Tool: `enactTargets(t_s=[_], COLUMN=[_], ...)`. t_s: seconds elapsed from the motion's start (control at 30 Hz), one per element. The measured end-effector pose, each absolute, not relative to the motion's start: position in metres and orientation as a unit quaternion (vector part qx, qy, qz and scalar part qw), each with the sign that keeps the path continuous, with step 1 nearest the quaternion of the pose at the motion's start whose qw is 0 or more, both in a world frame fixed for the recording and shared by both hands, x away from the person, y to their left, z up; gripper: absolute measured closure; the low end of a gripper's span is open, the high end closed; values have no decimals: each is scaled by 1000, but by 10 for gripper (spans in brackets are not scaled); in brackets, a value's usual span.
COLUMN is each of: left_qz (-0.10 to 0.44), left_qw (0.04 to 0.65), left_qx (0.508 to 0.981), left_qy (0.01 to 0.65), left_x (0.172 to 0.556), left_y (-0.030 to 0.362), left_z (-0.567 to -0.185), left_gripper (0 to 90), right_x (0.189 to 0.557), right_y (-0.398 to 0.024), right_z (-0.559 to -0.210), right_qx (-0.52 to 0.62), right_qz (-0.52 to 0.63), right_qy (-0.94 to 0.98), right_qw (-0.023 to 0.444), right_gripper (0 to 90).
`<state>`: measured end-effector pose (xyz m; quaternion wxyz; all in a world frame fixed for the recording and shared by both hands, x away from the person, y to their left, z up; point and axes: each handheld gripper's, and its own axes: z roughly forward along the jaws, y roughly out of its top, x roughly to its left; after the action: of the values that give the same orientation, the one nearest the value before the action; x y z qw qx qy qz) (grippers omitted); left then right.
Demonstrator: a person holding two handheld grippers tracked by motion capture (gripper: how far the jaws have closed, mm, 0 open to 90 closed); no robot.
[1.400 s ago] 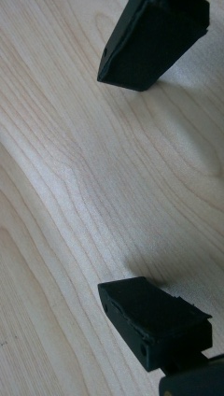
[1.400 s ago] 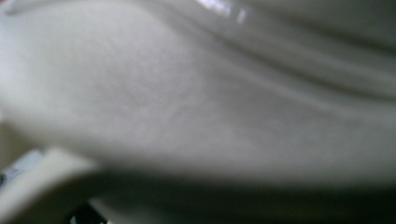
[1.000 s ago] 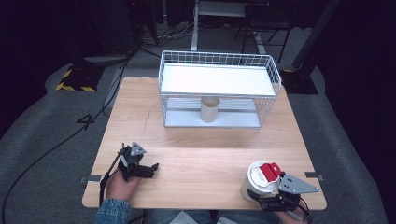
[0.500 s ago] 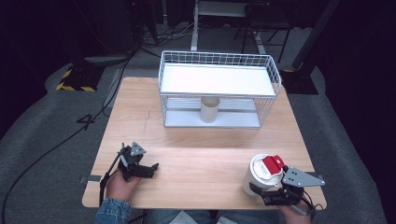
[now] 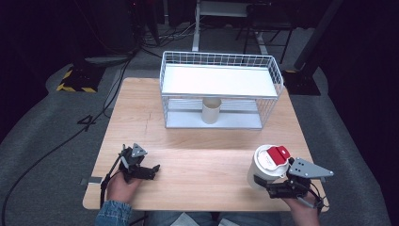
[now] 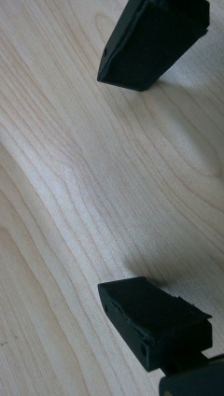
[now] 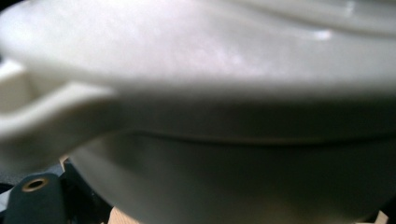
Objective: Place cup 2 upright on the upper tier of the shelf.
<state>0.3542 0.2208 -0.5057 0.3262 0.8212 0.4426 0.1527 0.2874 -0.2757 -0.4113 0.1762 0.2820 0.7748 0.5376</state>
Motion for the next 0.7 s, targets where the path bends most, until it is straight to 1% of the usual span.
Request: enactTargets(t_s=[0.47, 0.7], left_qz=[153, 154], left_qw=[326, 326], left_qx=[821, 821], left_qy=[443, 442], left_x=[354, 354], left_y=[221, 221], left_z=[-506, -506], left_gripper=[35, 35], right_x=[309, 331], right_y=[-277, -275], right_z=[-378, -359], right_qx=[281, 280], right_qz=[546, 540], right_qy=[769, 771], right_qw=[179, 186], right_gripper=[132, 132])
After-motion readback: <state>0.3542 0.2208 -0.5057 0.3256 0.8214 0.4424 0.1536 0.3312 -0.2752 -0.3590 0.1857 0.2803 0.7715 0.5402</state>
